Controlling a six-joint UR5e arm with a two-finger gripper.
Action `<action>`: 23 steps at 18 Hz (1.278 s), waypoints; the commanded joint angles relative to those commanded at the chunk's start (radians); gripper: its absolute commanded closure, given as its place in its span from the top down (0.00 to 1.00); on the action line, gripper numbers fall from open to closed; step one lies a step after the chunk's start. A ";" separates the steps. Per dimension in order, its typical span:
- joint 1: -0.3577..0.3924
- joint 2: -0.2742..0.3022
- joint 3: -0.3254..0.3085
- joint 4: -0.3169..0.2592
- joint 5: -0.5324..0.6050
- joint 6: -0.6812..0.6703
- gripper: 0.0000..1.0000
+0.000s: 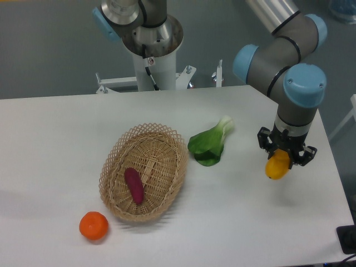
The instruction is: Place the mango on the table
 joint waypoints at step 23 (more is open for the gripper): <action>-0.051 -0.078 -0.041 0.132 0.017 -0.203 0.45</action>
